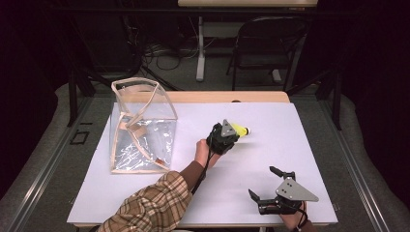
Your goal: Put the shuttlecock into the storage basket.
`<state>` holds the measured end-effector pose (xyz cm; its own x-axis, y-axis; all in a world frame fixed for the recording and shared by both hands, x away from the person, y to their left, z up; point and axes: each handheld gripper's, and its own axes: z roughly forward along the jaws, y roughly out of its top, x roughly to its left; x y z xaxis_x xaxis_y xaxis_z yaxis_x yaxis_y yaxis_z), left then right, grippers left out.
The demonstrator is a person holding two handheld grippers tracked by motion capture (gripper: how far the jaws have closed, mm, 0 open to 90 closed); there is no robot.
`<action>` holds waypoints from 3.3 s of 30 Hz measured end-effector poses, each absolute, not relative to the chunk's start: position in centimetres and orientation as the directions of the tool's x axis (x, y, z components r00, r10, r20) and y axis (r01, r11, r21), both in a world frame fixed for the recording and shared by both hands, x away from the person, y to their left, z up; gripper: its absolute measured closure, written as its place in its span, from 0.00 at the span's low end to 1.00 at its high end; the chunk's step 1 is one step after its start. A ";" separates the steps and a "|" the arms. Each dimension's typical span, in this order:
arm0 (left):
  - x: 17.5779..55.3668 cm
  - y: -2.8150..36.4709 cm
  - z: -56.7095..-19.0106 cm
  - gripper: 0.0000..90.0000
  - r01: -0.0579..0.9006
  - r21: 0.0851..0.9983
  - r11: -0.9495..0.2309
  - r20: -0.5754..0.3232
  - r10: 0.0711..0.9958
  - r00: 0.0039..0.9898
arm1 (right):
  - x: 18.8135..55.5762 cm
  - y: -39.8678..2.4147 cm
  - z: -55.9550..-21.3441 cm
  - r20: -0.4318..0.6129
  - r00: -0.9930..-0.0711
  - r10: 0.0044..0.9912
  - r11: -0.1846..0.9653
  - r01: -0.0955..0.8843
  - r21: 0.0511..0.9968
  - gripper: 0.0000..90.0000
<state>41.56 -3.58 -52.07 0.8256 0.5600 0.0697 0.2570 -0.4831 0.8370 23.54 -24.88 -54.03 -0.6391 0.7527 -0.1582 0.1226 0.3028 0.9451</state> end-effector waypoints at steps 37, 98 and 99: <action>42.4 -2.9 -47.1 1.00 0.191 0.857 -0.478 0.121 0.547 0.828 | 23.5 -24.9 -54.0 -0.156 -0.641 0.752 0.300 0.121 0.946 0.00; 43.1 -2.2 -41.2 1.00 0.123 0.878 -0.463 0.175 0.549 0.817 | 23.5 -25.0 -54.0 -0.161 -0.637 0.754 0.303 0.120 0.945 0.00; 43.1 -2.2 -41.2 1.00 0.123 0.878 -0.463 0.175 0.549 0.817 | 23.5 -25.0 -54.0 -0.161 -0.637 0.754 0.303 0.120 0.945 0.00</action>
<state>43.08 -2.16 -41.20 0.8172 0.5492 0.1747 0.1232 -0.4627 0.8779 23.46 -24.97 -53.98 -0.6372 0.7537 -0.1609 0.1199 0.3032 0.9454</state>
